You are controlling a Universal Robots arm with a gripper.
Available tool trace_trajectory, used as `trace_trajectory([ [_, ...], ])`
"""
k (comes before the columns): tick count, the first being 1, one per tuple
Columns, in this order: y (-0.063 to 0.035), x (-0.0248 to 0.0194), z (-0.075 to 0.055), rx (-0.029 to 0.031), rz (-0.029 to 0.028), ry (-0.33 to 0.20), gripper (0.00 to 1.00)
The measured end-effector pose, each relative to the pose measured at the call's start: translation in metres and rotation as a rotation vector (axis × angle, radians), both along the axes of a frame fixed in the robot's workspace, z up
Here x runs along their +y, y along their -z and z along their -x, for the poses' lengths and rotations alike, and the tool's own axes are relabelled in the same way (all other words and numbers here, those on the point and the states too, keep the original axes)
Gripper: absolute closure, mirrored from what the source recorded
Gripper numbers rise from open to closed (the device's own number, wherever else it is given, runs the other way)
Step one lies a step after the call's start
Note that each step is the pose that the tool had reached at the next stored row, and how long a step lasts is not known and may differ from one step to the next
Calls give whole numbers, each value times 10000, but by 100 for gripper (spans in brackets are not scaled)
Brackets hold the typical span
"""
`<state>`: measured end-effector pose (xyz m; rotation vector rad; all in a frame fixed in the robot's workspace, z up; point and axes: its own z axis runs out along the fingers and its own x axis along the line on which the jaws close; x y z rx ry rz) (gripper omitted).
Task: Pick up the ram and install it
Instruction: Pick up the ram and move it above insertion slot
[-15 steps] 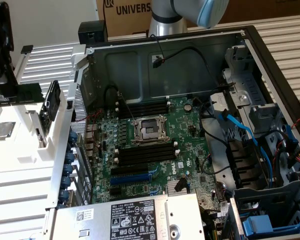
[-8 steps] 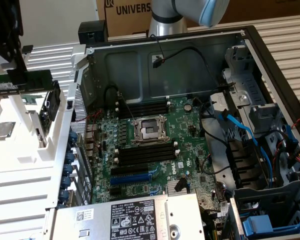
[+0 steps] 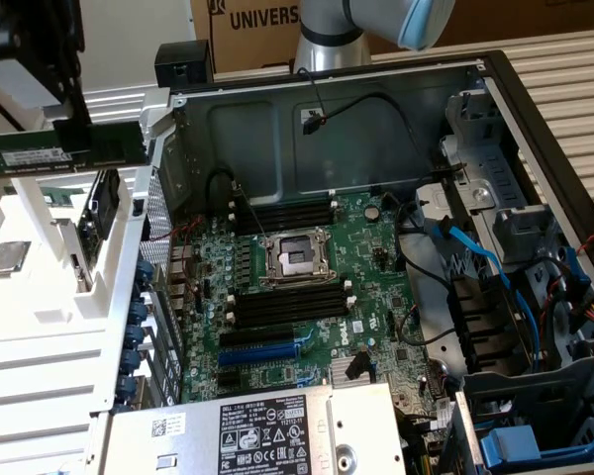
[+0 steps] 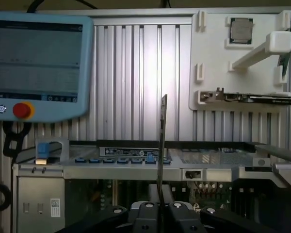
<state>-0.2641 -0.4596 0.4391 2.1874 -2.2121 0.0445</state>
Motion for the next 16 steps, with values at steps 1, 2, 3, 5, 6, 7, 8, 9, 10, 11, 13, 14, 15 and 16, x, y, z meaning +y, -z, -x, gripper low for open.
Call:
trace_trajectory([
  [1, -6, -5, -44, 3, 0, -1, 86],
  [2, -12, -10, -90, 7, 1, -1, 86],
  [3, -18, -14, -135, 10, 1, 0, 86],
  [5, -28, -23, -226, 14, 1, 0, 86],
  [6, -32, -27, -272, 15, 0, -2, 86],
  [7, -36, -31, -317, 17, 0, -1, 86],
  [8, -40, -35, -364, 19, 1, 0, 86],
  [9, -44, -39, -411, 21, 1, 0, 86],
  [10, -47, -43, -457, 21, 1, -2, 86],
  [11, -49, -46, -503, 21, 1, -1, 86],
  [13, -51, -50, -591, 21, 1, 0, 86],
  [14, -51, -50, -639, 20, 0, -1, 86],
  [15, -51, -50, -683, 21, 0, -1, 86],
  [16, -50, -50, -727, 21, 0, 0, 86],
])
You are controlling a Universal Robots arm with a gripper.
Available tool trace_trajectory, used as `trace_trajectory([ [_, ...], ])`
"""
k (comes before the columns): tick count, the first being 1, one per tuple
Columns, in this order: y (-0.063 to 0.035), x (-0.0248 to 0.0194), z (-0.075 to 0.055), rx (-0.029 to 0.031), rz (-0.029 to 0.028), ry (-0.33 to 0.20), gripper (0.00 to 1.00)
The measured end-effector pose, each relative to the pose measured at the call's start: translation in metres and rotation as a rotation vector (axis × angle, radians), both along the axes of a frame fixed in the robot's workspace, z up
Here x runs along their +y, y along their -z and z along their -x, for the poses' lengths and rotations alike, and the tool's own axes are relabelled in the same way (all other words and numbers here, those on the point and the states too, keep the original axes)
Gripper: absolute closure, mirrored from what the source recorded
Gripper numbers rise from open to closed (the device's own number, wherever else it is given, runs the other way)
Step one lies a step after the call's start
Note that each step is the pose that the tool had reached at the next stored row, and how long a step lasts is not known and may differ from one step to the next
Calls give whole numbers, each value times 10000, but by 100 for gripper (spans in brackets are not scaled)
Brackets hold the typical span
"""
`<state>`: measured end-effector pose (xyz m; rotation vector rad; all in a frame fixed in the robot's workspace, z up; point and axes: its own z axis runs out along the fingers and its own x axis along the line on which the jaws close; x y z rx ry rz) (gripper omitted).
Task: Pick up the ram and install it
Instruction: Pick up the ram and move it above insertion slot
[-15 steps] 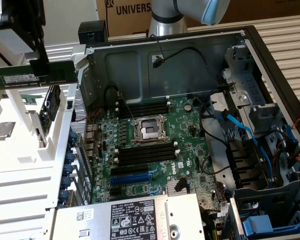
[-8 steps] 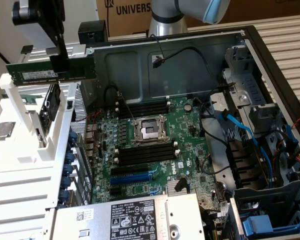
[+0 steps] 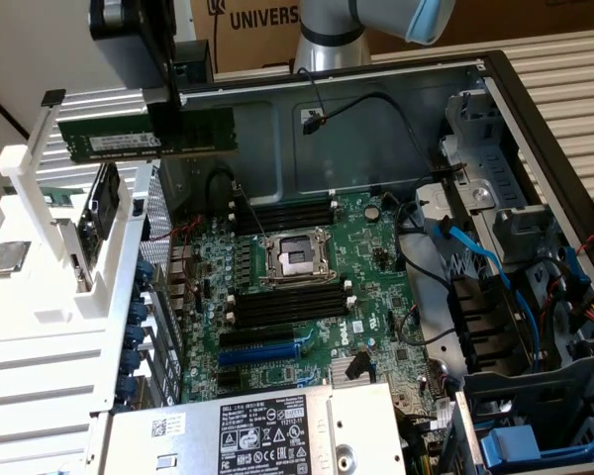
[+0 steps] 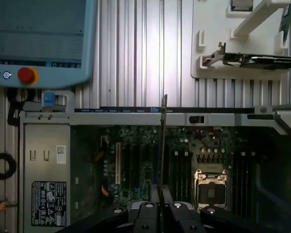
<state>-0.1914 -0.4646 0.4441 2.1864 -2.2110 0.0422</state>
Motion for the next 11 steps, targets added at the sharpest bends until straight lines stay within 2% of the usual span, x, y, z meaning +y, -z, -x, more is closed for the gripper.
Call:
trace_trajectory([
  [5, 12, 12, -230, 5, 0, -1, 86],
  [8, 25, 67, -336, 6, 1, -2, 86],
  [9, 32, 97, -355, 5, -1, -1, 86],
  [10, 54, 167, -382, 6, -5, -1, 86],
  [11, 117, 304, -441, 5, -16, -2, 86],
])
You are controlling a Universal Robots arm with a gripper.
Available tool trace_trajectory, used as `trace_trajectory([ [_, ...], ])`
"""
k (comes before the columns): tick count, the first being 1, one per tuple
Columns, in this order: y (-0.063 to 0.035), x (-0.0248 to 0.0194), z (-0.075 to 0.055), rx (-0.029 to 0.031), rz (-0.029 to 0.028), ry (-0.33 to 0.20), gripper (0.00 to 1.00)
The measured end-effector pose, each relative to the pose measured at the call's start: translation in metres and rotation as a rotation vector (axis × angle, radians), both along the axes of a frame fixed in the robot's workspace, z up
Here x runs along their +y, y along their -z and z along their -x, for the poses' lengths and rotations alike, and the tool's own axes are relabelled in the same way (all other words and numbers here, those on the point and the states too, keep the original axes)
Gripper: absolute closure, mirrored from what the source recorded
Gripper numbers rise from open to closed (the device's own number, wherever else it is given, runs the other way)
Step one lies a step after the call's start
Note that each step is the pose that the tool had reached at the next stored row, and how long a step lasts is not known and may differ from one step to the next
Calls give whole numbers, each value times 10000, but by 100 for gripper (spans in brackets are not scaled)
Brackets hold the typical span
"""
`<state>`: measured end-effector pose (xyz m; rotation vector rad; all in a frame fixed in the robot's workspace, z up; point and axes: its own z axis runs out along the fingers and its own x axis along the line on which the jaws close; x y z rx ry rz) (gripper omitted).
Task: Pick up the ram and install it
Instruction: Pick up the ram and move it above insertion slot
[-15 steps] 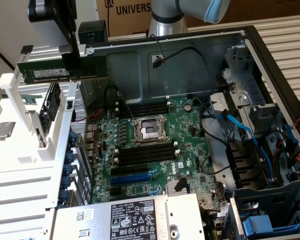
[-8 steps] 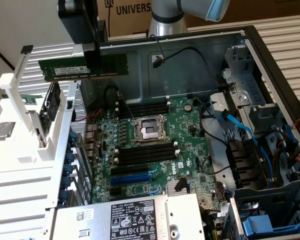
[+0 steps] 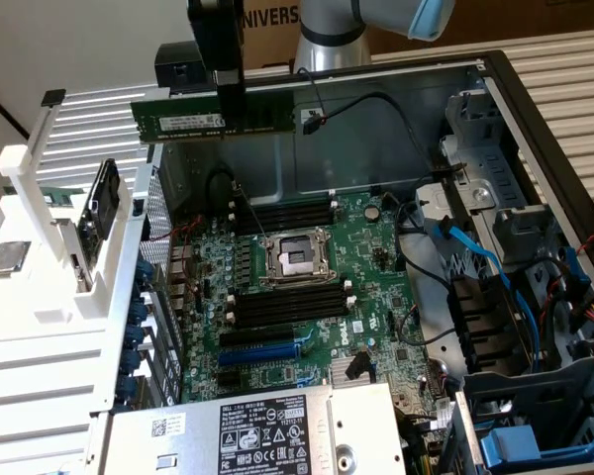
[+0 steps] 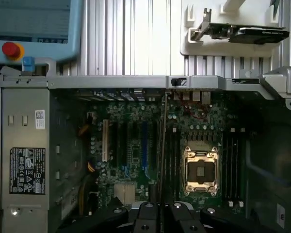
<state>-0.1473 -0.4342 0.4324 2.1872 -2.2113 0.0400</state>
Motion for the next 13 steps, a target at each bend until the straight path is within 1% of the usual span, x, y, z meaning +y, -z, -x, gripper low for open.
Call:
trace_trajectory([
  [3, 49, 94, -53, 1, -2, 1, 86],
  [4, 80, 141, -98, 1, -4, 0, 86],
  [5, 96, 157, -126, 1, -5, 0, 86],
  [9, 164, 176, -246, 1, -12, 1, 86],
  [11, 201, 176, -264, 0, -23, 0, 86],
  [13, 235, 176, -272, 1, -48, 1, 86],
])
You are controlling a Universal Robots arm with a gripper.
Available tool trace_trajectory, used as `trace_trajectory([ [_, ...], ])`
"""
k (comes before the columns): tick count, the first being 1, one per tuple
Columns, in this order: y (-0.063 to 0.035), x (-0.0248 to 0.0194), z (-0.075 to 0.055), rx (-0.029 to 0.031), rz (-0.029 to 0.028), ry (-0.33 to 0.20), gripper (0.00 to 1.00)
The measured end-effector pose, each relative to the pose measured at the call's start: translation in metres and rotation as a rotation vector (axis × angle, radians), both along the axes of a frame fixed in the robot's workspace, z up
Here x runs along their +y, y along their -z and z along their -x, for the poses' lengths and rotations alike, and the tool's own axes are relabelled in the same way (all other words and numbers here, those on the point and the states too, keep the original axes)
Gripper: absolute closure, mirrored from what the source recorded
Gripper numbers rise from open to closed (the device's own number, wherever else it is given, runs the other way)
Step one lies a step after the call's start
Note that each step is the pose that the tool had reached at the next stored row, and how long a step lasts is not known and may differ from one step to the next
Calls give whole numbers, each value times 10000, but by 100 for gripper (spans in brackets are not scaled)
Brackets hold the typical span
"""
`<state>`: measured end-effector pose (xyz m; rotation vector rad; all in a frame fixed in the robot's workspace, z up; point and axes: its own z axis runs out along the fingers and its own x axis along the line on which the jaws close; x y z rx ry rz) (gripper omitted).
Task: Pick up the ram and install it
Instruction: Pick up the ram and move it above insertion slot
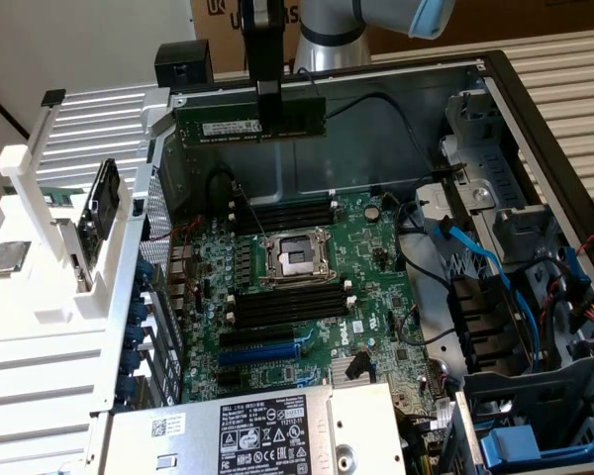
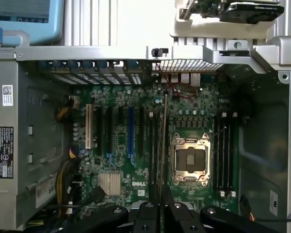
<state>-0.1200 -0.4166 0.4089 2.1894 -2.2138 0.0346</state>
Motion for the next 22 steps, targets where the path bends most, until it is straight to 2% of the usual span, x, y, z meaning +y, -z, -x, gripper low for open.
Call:
trace_trajectory([
  [6, 106, 0, -25, -2, -91, 5, 86],
  [8, 179, 0, -35, -2, -136, 8, 86],
  [9, 230, 0, -41, -5, -188, 14, 86],
  [10, 246, -1, -43, -6, -210, 16, 86],
  [14, 365, -4, -68, -14, -429, 42, 86],
  [22, 464, -20, -127, -23, -696, 70, 86],
])
